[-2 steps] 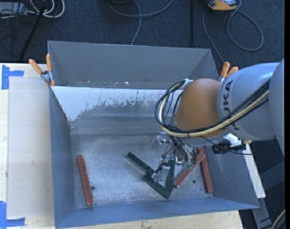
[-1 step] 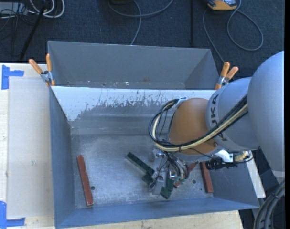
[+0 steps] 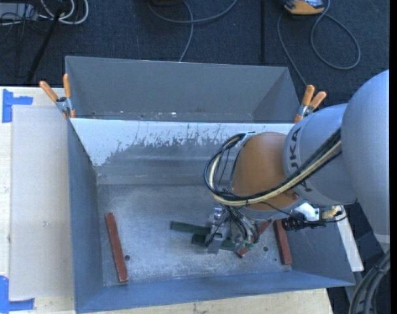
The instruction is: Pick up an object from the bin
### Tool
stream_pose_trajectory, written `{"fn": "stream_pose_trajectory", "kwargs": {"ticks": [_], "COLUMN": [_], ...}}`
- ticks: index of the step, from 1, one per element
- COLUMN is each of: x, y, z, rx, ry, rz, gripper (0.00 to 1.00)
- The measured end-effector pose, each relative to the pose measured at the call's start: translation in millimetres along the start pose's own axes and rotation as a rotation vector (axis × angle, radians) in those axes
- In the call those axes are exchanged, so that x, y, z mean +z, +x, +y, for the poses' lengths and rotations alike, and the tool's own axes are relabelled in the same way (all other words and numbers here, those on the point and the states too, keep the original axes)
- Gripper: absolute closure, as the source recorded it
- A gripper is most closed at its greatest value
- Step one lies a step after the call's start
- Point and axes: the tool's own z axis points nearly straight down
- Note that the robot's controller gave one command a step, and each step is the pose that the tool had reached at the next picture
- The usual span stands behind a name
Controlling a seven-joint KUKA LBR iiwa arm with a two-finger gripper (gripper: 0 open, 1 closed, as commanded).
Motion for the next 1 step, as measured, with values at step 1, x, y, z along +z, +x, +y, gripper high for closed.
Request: {"fn": "stream_pose_trajectory", "kwargs": {"ticks": [1], "x": [-162.7], "y": [1.0], "z": [12.4], "rx": [0.007], "ry": [-0.003], "rz": [-0.014], "gripper": [1.00]}}
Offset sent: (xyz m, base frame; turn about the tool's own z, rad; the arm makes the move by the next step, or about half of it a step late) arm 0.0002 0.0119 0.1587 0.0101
